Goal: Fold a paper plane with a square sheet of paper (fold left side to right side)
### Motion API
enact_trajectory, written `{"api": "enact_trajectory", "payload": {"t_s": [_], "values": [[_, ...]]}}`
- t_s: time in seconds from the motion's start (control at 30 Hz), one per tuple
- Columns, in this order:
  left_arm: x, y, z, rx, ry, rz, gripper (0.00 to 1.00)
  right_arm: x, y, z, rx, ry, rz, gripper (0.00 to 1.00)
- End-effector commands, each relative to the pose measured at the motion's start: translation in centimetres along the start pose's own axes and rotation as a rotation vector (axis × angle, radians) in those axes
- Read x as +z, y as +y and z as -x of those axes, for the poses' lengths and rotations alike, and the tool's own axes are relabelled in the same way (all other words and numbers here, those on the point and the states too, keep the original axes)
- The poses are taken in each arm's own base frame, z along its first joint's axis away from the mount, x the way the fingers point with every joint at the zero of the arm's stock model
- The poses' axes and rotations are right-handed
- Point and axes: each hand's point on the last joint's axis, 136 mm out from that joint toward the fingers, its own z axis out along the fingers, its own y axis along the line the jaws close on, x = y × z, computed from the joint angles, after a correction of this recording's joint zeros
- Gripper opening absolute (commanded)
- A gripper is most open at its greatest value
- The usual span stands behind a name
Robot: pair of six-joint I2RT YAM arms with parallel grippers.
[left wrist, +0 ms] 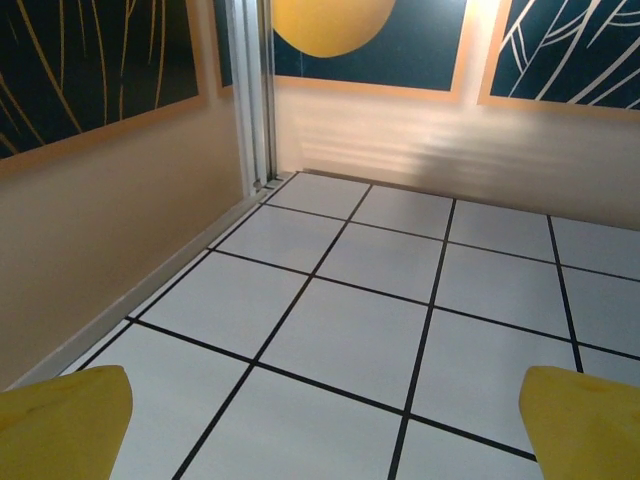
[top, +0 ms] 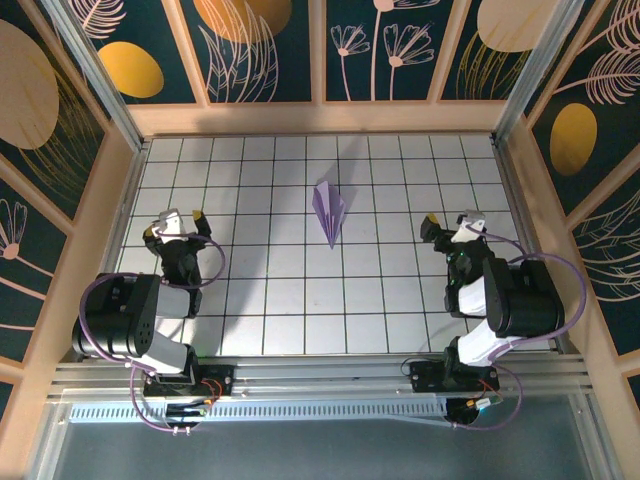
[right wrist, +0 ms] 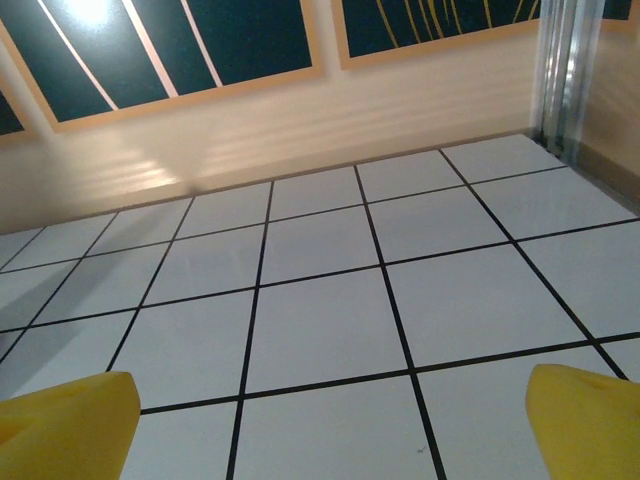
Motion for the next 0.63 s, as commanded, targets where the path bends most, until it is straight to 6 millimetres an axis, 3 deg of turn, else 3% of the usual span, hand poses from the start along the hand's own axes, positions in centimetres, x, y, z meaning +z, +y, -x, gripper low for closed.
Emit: {"api": "enact_trajectory", "payload": {"t_s": [0.0,0.6], "values": [[0.13,-0.61,0.34,-0.03,-0.014,-0.04,0.99,0.38,-0.69,0.69,-0.026,-0.022,-0.055,0.99],[0.14,-0.58,0.29,-0.029,-0.013,-0.039,0.99,0.66,-0.42,0.53,-0.042,-0.01,-0.053,0.99]]}}
